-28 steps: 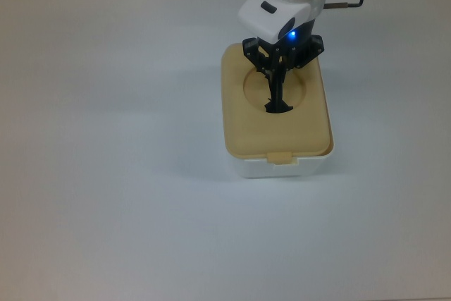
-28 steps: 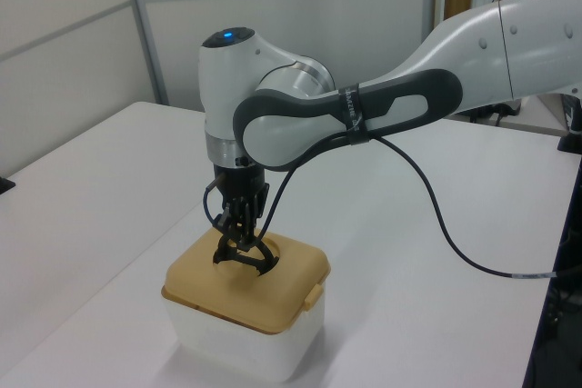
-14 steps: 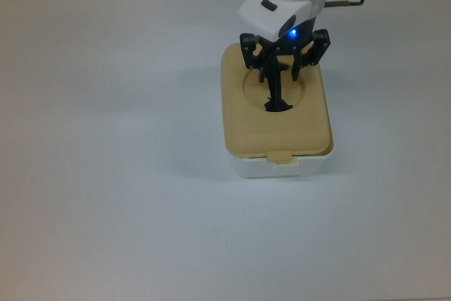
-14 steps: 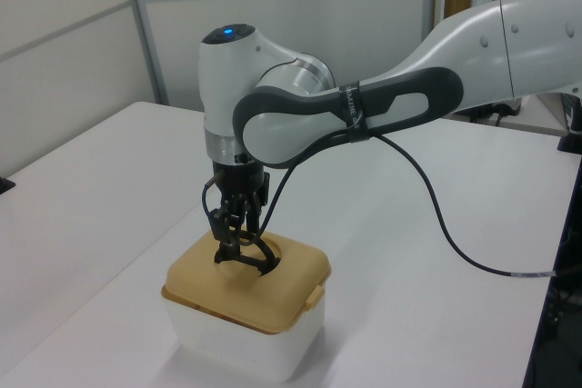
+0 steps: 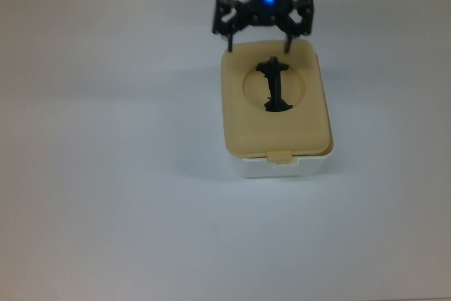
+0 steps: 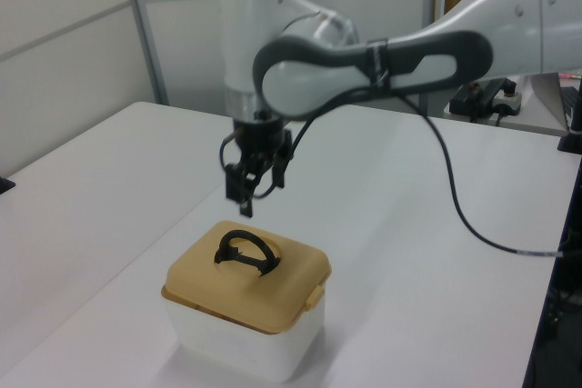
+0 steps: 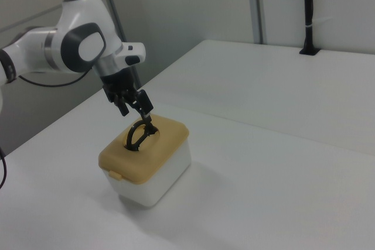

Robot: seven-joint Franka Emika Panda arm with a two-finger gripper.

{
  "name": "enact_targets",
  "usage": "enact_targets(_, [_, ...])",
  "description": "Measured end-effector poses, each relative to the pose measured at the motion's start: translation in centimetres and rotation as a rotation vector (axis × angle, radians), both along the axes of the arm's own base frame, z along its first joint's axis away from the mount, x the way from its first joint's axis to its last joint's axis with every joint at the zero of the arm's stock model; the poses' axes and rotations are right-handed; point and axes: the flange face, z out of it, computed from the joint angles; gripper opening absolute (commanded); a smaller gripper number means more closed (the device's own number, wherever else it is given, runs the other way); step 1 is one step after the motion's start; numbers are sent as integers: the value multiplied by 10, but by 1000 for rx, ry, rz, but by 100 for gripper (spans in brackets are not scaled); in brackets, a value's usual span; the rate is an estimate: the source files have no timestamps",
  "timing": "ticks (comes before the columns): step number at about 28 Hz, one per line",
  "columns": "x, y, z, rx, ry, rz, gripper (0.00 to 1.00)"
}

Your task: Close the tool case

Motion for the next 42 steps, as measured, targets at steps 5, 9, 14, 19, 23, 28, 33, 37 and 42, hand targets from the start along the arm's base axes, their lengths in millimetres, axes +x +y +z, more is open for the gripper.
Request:
enact_targets(5, [-9,-38,23,-4,14,-51,100])
enact_targets(9, [-13,-67,28,-12,41,-66,100])
enact_targets(14, [-10,-97,26,-20,53,-87,100])
enact_targets(19, [-9,-127,27,-28,57,-77,100])
enact_targets(23, [-14,-147,32,-30,56,-78,100])
enact_targets(28, [-23,-163,39,-26,54,-91,100])
enact_targets(33, [-27,-171,40,-24,55,-104,100])
enact_targets(37, [-28,-177,40,-24,55,-115,100])
enact_targets(42, [-29,-189,41,-23,54,-135,100])
